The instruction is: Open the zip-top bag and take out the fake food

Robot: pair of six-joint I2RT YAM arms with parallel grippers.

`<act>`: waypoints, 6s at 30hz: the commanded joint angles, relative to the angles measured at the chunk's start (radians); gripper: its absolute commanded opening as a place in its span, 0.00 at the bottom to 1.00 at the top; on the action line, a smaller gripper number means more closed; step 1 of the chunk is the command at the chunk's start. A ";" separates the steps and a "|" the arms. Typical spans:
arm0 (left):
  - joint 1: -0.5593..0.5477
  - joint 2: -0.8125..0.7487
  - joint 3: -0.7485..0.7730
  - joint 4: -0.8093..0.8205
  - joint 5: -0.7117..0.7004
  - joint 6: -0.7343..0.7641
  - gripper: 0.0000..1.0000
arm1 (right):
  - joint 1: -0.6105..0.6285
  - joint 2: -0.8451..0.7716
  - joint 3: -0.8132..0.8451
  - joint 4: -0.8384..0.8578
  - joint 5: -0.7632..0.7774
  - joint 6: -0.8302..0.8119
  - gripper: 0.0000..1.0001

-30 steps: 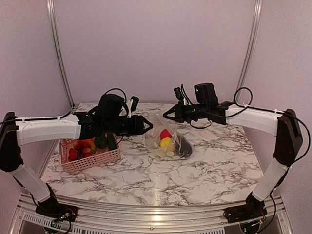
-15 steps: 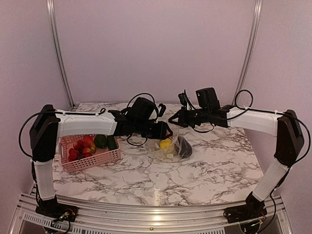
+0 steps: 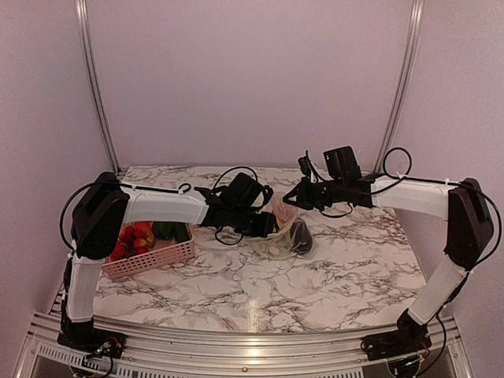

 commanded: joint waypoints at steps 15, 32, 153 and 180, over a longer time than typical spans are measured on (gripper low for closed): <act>0.059 -0.038 -0.090 0.064 0.009 -0.103 0.63 | -0.213 -0.091 -0.059 -0.049 -0.089 -0.080 0.67; 0.068 -0.027 -0.112 0.111 0.023 -0.159 0.71 | -0.248 0.201 0.005 -0.041 -0.233 -0.171 0.62; 0.434 -0.860 -0.706 -0.341 -0.182 -0.173 0.84 | -0.261 0.201 -0.028 -0.059 -0.309 -0.226 0.51; 0.185 -0.494 -0.518 0.037 0.160 -0.214 0.51 | -0.185 -0.066 -0.359 -0.012 -0.400 -0.147 0.57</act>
